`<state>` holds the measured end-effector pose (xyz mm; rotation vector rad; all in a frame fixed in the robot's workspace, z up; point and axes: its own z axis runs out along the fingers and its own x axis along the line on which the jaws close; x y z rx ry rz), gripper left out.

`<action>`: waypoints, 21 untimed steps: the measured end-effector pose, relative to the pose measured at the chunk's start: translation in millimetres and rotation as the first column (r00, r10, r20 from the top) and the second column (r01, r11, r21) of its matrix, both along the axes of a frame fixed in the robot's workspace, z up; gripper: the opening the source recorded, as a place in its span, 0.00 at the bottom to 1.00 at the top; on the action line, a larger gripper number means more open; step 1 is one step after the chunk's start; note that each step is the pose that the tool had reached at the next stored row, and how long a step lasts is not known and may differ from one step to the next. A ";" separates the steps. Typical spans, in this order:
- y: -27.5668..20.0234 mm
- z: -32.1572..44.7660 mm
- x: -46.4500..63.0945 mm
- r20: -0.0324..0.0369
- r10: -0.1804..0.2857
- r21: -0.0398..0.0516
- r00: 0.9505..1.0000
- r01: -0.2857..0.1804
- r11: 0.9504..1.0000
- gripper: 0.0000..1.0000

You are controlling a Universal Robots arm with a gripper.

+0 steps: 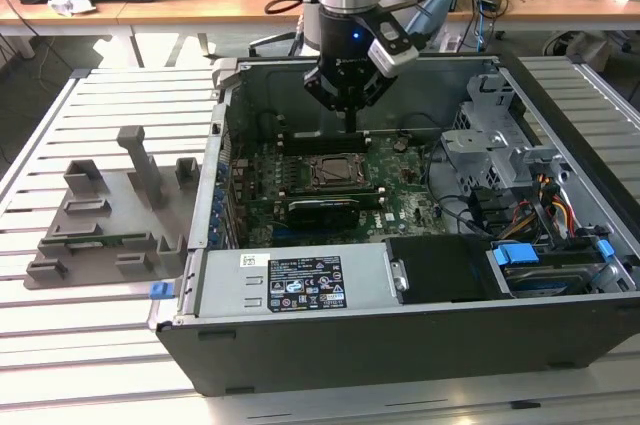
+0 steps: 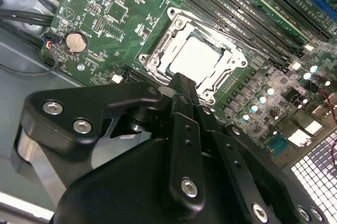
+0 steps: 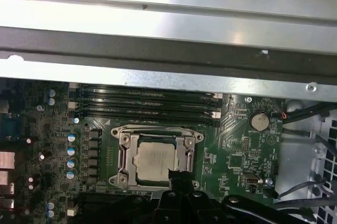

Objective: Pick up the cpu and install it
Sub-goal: 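Install the first cpu locking lever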

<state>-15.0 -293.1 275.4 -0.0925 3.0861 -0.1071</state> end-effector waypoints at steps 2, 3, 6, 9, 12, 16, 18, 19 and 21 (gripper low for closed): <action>0.1 2.0 0.0 0.000 0.000 0.000 1.000 0.000 1.000 0.11; 0.1 3.6 0.0 0.000 0.000 -0.001 1.000 0.000 1.000 0.11; 0.2 6.9 0.0 0.000 0.000 -0.001 1.000 0.000 1.000 0.11; 0.2 12.1 0.0 0.000 0.000 -0.002 1.000 0.000 1.000 0.11; 0.3 15.9 0.0 0.000 0.000 -0.002 1.000 0.000 1.000 0.11; 0.3 21.2 0.0 0.000 0.000 -0.003 1.000 0.000 1.000 0.11; 0.3 22.9 0.1 0.000 0.000 -0.003 1.000 0.000 1.000 0.11; 0.3 23.5 0.2 0.000 0.000 -0.004 1.000 0.000 1.000 0.11; 0.4 26.4 0.3 0.000 0.000 -0.004 1.000 0.000 1.000 0.11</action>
